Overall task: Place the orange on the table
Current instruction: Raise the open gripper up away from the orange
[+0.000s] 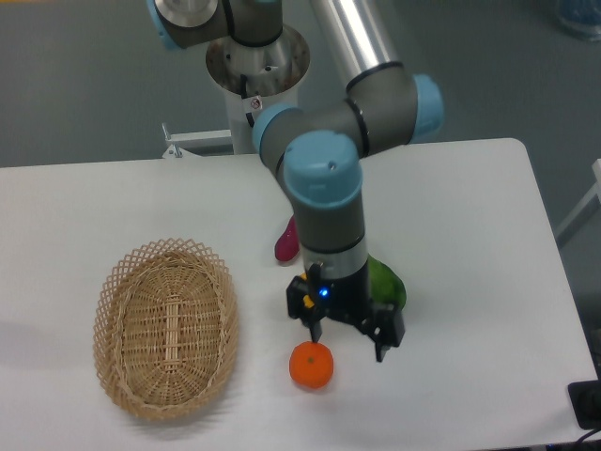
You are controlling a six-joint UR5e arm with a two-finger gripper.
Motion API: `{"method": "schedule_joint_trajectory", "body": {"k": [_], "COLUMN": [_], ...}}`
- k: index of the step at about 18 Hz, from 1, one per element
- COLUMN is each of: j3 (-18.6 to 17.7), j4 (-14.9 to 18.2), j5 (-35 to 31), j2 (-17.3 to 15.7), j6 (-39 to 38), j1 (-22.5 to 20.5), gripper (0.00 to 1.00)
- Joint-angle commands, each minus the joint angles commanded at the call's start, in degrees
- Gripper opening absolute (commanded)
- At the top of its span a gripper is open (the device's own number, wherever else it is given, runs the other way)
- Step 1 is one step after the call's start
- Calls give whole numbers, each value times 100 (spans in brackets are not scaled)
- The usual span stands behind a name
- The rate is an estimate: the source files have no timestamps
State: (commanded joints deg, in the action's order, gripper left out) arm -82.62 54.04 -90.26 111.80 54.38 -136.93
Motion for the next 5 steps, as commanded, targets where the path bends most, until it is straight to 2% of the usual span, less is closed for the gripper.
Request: {"method": "schedule_joint_trajectory", "body": {"k": [2,5], "j3": [-26,-44], "j4": [255,318], "j5": [-18,0], "j2": [-53,-150], "j6": [484,653], "j1": [-9,-97], "gripper": [100,100]}}
